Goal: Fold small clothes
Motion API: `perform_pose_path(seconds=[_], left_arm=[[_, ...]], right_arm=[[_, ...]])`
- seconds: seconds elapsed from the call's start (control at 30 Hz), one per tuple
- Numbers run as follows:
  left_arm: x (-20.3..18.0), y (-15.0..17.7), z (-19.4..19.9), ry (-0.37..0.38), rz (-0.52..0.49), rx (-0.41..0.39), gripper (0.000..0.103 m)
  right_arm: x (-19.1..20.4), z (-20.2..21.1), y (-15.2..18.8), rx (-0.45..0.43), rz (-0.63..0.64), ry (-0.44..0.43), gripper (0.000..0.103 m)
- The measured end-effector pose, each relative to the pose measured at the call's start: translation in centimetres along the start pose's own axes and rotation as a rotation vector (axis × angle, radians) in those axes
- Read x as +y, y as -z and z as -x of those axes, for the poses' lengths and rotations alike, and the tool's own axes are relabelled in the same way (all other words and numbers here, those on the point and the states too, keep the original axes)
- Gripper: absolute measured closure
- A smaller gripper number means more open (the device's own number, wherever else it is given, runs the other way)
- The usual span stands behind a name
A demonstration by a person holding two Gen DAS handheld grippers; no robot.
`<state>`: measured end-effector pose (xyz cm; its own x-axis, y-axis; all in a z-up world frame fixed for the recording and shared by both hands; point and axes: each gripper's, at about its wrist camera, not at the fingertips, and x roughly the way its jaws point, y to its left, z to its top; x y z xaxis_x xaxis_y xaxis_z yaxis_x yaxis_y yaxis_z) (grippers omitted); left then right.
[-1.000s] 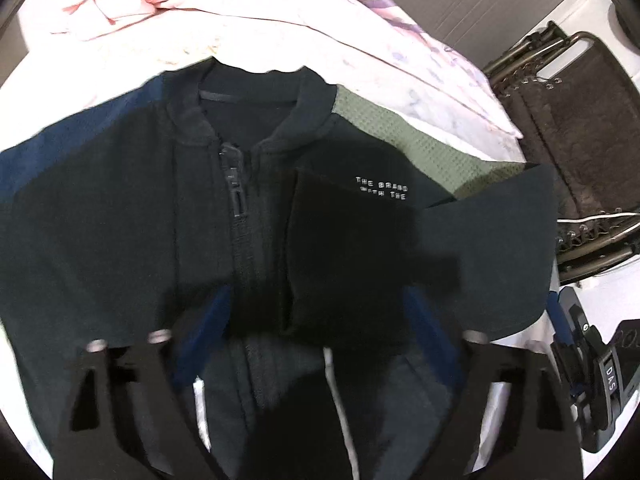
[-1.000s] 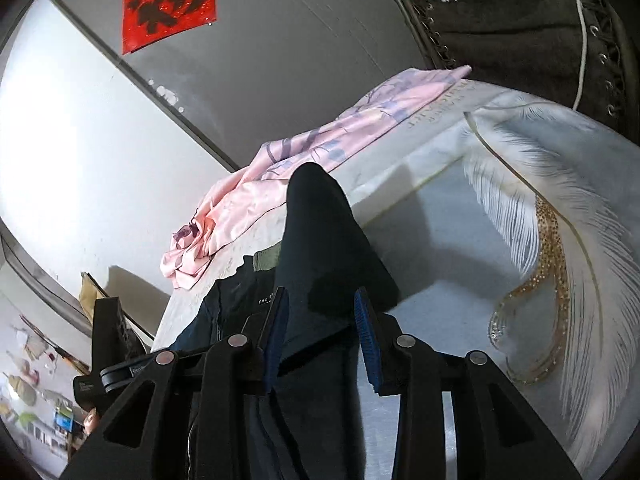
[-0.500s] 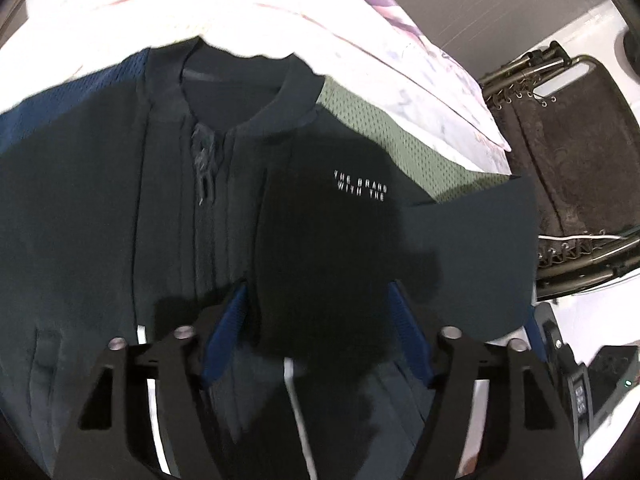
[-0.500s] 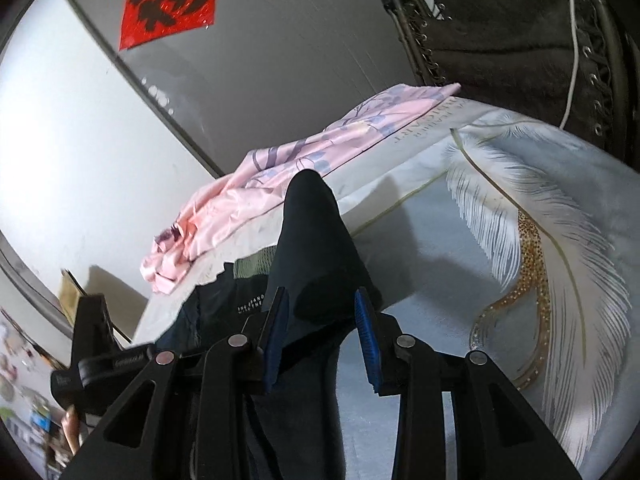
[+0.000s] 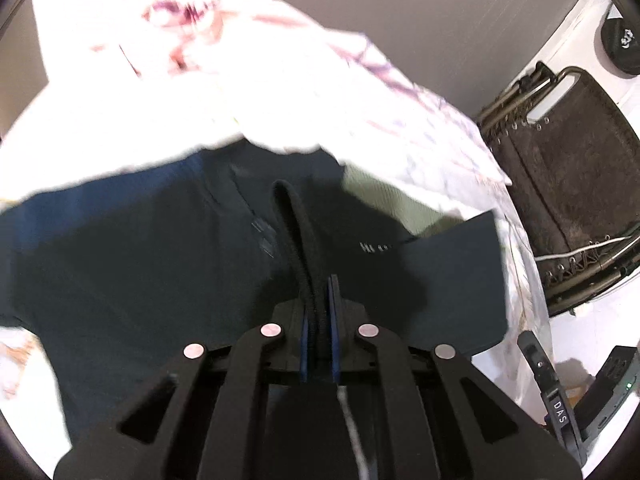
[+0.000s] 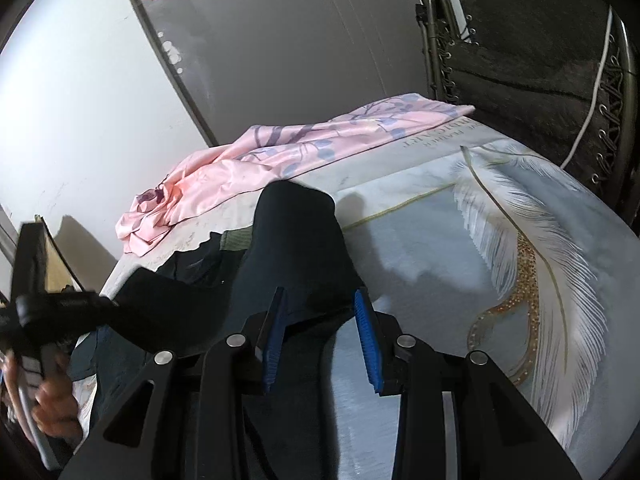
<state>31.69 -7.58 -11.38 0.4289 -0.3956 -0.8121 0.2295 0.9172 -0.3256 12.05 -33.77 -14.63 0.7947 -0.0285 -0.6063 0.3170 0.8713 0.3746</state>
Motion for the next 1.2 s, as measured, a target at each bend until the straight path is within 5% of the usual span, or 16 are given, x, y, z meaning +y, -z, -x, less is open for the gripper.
perform_pose_path(seconds=[0.33,0.57,0.77,0.9,1.07,1.2], left_arm=[[3.8,-0.3,5.6,-0.132,-0.069,-0.122,0.096],[6.1,2.1,2.8,-0.106,-0.018,-0.053,0.095],[9.7,4.1,0.4,-0.175,0.049,0.011,0.087],[11.9,4.6,0.9,-0.208,0.078,0.011,0.085],[9.4,3.0,2.3,-0.151,0.028,-0.049,0.087],[5.2,2.5,-1.0,-0.118,-0.066,0.014,0.087]], right_arm=[[3.1,-0.7,1.3,0.048,0.081,0.009,0.067],[5.8,-4.0,-1.3,0.101,0.194,0.067,0.081],[5.5,-10.4,-2.0,0.271,0.25,0.16,0.088],[4.3,-10.7,-2.1,0.285,0.248,0.128,0.09],[5.4,-11.5,-6.1,0.21,0.224,0.113,0.087],[5.5,-16.2,-7.7,0.279,0.175,0.138,0.087]])
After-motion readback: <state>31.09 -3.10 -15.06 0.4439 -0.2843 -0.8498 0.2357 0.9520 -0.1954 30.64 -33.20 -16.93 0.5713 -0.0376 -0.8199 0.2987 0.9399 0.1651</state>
